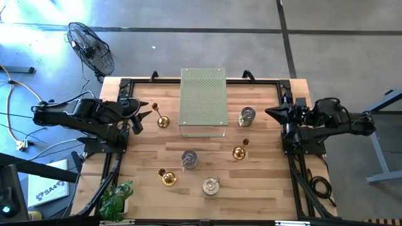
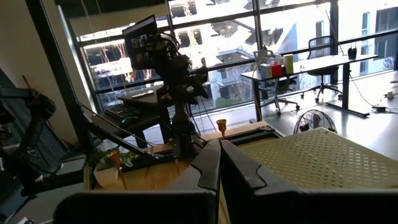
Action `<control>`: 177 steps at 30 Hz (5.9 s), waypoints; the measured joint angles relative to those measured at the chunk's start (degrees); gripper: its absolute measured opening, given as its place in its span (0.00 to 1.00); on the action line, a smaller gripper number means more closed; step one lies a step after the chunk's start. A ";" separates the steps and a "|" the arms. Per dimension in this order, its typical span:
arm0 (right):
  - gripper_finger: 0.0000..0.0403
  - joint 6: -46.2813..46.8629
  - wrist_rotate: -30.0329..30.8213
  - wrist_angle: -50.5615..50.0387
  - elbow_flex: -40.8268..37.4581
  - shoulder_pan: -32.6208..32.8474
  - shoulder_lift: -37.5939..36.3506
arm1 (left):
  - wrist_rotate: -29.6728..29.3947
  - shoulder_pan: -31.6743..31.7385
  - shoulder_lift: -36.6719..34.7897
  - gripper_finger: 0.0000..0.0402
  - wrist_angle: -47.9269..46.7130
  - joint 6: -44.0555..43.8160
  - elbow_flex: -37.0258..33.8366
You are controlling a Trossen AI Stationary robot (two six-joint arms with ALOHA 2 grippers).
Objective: Pick & Place candle stick holders
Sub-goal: Put the top gold candle holder on the shelf
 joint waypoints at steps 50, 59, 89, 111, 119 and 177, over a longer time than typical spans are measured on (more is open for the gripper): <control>0.01 0.03 10.43 -2.96 0.00 -0.01 -0.02 | 7.08 10.06 -3.85 0.80 -7.01 -0.09 -1.03; 0.01 1.44 10.11 -2.96 0.00 -0.01 -0.02 | 24.90 23.94 -4.09 0.80 6.22 9.02 -7.51; 0.01 -0.01 7.17 -4.98 0.00 0.01 -0.02 | 38.15 39.01 7.99 0.80 7.39 12.53 -9.40; 0.01 -0.36 8.09 -6.65 0.00 0.00 -0.02 | 39.74 39.01 9.38 0.50 8.61 14.99 -9.40; 0.01 -0.36 8.09 -7.21 0.00 -0.01 -0.02 | 39.04 39.01 9.35 0.22 8.98 13.43 -9.40; 0.01 6.36 6.18 -10.04 -0.02 -0.01 0.00 | 52.87 53.65 51.76 0.24 -17.34 30.15 67.37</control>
